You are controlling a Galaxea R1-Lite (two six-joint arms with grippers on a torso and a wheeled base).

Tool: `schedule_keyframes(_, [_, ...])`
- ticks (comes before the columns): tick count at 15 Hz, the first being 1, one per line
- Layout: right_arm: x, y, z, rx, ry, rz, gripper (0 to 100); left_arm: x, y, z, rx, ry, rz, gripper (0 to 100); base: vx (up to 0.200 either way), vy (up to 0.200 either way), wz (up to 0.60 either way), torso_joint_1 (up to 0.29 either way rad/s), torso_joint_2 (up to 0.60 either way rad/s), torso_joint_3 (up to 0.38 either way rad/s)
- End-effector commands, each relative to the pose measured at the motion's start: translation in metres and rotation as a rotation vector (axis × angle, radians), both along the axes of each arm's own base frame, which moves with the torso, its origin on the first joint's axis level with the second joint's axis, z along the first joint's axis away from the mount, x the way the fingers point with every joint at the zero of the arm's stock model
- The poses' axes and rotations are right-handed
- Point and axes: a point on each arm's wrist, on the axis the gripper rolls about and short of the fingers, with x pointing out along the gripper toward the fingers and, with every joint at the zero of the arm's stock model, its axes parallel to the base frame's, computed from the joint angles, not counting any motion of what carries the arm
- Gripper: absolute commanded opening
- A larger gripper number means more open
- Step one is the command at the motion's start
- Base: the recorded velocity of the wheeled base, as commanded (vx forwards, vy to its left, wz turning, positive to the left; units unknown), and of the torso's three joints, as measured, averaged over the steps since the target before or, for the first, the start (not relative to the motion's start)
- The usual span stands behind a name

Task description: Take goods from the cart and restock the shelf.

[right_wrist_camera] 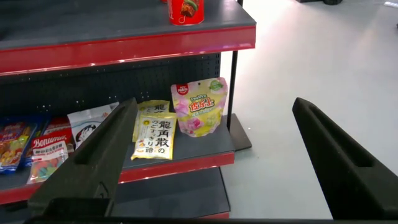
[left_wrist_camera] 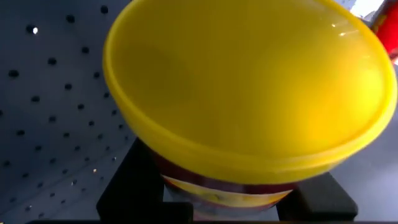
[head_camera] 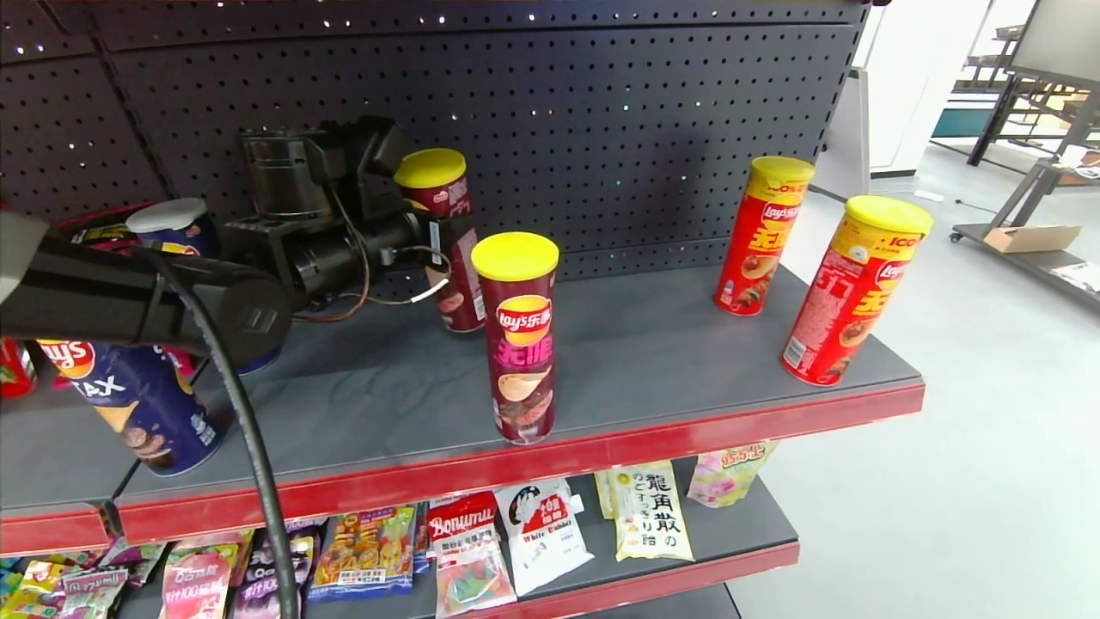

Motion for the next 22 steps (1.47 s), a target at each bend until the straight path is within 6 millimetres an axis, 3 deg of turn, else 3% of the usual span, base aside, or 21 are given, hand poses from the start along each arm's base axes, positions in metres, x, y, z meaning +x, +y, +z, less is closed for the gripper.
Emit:
schedule_keyframes(1, [0.0, 0.0, 0.0, 0.0, 0.001, 0.001, 100, 0.015, -0.007, -0.007, 0.0, 0.005, -0.003, 0, 0.0, 0.0, 0.0, 0.0, 0.0, 0.0])
schedule_keyframes(10, [0.0, 0.0, 0.0, 0.0, 0.001, 0.001, 100, 0.029, -0.022, -0.029, 0.01, 0.044, -0.028, 0, 0.0, 0.0, 0.0, 0.0, 0.0, 0.0])
schedule_keyframes(22, [0.0, 0.0, 0.0, 0.0, 0.001, 0.001, 100, 0.028, -0.03, -0.032, 0.018, 0.048, -0.047, 0, 0.0, 0.0, 0.0, 0.0, 0.0, 0.0])
